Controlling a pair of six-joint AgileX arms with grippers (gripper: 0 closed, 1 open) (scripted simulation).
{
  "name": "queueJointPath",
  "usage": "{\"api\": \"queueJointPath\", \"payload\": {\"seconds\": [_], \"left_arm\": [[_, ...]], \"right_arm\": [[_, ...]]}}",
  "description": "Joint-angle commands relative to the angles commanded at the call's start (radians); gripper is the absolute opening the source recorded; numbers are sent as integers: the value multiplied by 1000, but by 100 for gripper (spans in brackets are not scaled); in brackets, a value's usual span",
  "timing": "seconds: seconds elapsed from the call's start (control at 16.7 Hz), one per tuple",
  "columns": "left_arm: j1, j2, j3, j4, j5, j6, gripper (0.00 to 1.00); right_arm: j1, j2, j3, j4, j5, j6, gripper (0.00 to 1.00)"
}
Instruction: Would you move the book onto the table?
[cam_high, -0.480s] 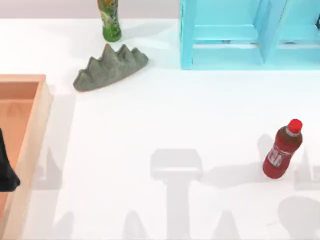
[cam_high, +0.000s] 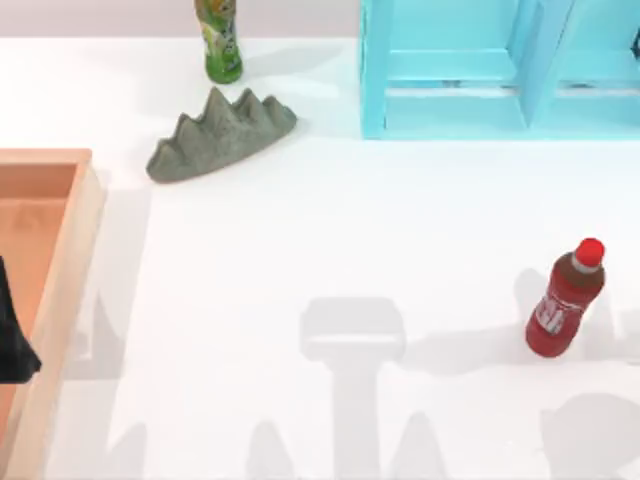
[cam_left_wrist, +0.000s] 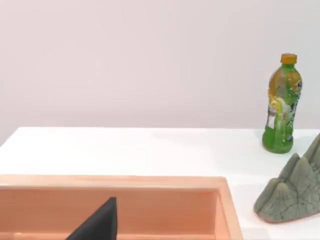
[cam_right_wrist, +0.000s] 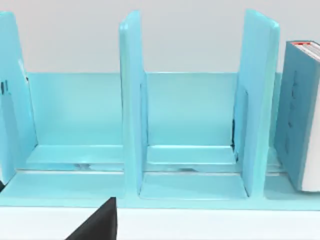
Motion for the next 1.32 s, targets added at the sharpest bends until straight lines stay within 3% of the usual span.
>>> {"api": "queueJointPath", "payload": {"seconds": [0.9, 1.32], "left_arm": [[0, 0, 0, 0, 0, 0, 100], [0, 0, 0, 0, 0, 0, 100]], "right_arm": [[-289, 1578, 632, 832, -238, -17, 100], [-371, 1933, 787, 1036, -283, -38, 100]]}}
